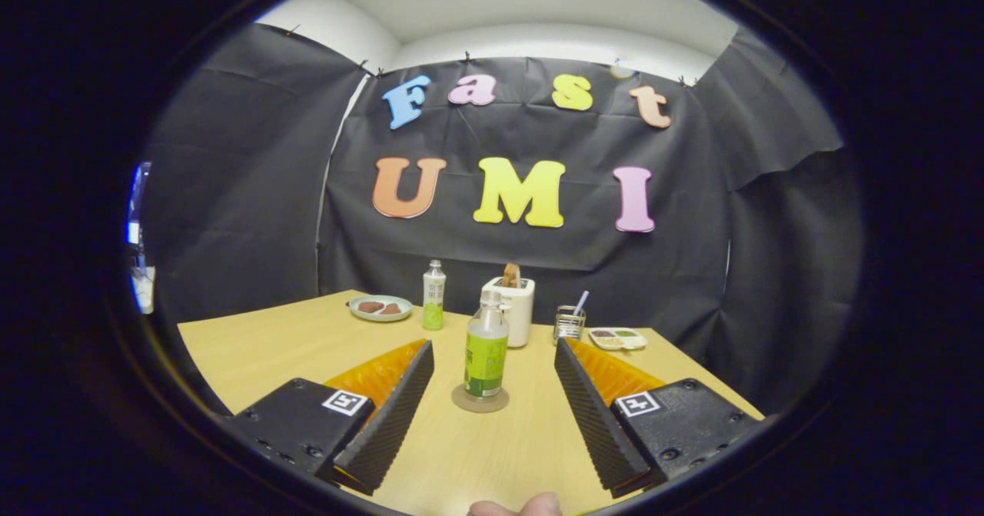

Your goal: Take the bottle from table, then pour the juice into the cup, finally place the bottle on the coaster

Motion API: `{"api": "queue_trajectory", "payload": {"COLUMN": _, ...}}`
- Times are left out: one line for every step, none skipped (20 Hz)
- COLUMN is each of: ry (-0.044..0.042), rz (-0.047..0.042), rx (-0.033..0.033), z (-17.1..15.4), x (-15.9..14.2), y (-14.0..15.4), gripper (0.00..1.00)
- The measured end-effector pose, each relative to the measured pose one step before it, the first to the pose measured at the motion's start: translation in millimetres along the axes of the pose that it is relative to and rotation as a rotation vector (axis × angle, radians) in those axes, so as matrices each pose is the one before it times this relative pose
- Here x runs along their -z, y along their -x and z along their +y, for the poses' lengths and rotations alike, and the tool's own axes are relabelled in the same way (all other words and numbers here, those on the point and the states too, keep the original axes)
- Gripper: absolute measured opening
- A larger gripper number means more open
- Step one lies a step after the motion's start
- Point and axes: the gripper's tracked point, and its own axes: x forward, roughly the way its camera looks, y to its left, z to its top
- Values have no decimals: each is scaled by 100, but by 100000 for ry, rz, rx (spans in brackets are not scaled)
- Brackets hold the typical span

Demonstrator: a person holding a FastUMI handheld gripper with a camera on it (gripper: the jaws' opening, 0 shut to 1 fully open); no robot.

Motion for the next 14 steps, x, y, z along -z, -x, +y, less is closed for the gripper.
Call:
{"api": "queue_trajectory", "payload": {"ry": -341, "rz": -453, "rx": 1593, "z": -52, "x": 262, "y": 969, "gripper": 100}}
{"api": "queue_trajectory", "payload": {"ry": -388, "rz": 143, "rx": 1154, "z": 190, "x": 311, "y": 952, "gripper": 100}}
{"api": "queue_trajectory", "payload": {"ry": -698, "rz": -68, "rx": 1136, "z": 148, "x": 337, "y": 835, "gripper": 100}}
{"api": "queue_trajectory", "payload": {"ry": -528, "rz": -178, "rx": 420, "z": 289, "x": 301, "y": 922, "gripper": 100}}
{"api": "queue_trajectory", "payload": {"ry": -166, "rz": -1146, "rx": 282, "z": 397, "x": 165, "y": 860, "gripper": 100}}
{"api": "queue_trajectory", "payload": {"ry": 184, "rz": -1385, "rx": 1102, "z": 115, "x": 81, "y": 765, "gripper": 100}}
{"api": "queue_trajectory", "payload": {"ry": 344, "rz": -1307, "rx": 1277, "z": -194, "x": 133, "y": 664, "gripper": 100}}
{"api": "queue_trajectory", "payload": {"ry": 397, "rz": -1363, "rx": 909, "z": -22, "x": 94, "y": 500, "gripper": 100}}
{"api": "queue_trajectory", "payload": {"ry": 661, "rz": -700, "rx": 697, "z": 155, "x": 163, "y": 383, "gripper": 100}}
{"api": "queue_trajectory", "payload": {"ry": 445, "rz": 148, "rx": 179, "z": 165, "x": 268, "y": 285, "gripper": 100}}
{"api": "queue_trajectory", "payload": {"ry": -353, "rz": 877, "rx": -413, "z": 278, "x": 474, "y": 326, "gripper": 100}}
{"api": "queue_trajectory", "payload": {"ry": -1032, "rz": 1420, "rx": -801, "z": 390, "x": 483, "y": 294, "gripper": 100}}
{"api": "queue_trajectory", "payload": {"ry": -1091, "rz": 1094, "rx": -697, "z": 274, "x": 373, "y": 398, "gripper": 100}}
{"api": "queue_trajectory", "payload": {"ry": -621, "rz": 19, "rx": -410, "z": 232, "x": 67, "y": 402, "gripper": 100}}
